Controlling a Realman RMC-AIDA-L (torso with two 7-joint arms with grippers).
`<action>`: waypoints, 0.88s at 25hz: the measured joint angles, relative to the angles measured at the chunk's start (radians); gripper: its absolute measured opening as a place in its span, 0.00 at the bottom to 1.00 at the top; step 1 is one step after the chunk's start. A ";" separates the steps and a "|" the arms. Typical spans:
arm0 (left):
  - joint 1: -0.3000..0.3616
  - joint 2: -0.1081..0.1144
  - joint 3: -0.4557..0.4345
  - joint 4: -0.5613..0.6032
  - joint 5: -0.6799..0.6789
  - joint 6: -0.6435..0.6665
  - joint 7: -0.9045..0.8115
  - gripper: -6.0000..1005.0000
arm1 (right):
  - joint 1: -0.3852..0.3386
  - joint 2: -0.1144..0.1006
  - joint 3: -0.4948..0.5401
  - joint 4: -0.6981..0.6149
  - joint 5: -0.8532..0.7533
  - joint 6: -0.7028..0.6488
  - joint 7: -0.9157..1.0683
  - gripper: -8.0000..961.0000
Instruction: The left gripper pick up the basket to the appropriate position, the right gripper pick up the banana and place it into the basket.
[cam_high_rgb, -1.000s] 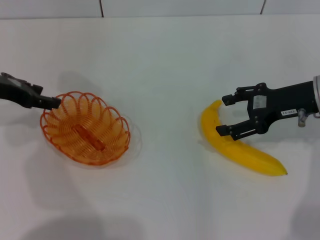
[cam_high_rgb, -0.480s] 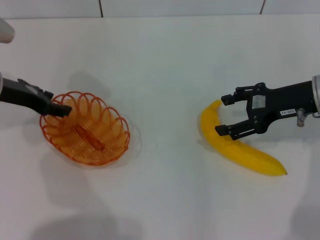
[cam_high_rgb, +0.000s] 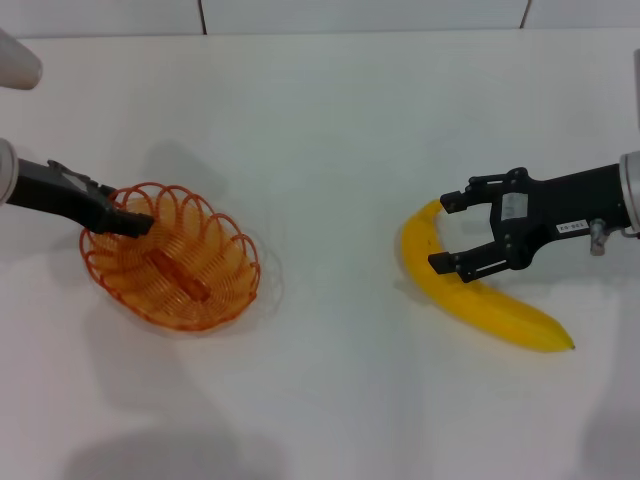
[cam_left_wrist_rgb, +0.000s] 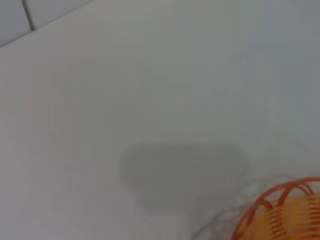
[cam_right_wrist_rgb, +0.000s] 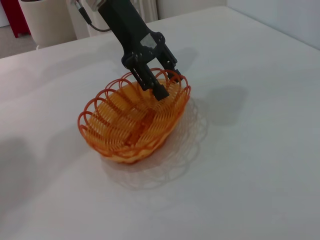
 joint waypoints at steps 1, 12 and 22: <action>0.000 0.000 0.000 0.000 0.000 0.000 0.000 0.64 | 0.000 0.000 0.000 0.000 0.000 0.000 0.000 0.94; 0.004 0.000 0.006 -0.002 -0.005 -0.010 0.001 0.53 | 0.000 0.000 0.002 0.000 0.000 0.000 0.004 0.94; 0.007 0.002 0.006 -0.008 -0.005 -0.031 0.007 0.23 | 0.000 0.000 0.004 0.000 0.000 0.000 0.006 0.94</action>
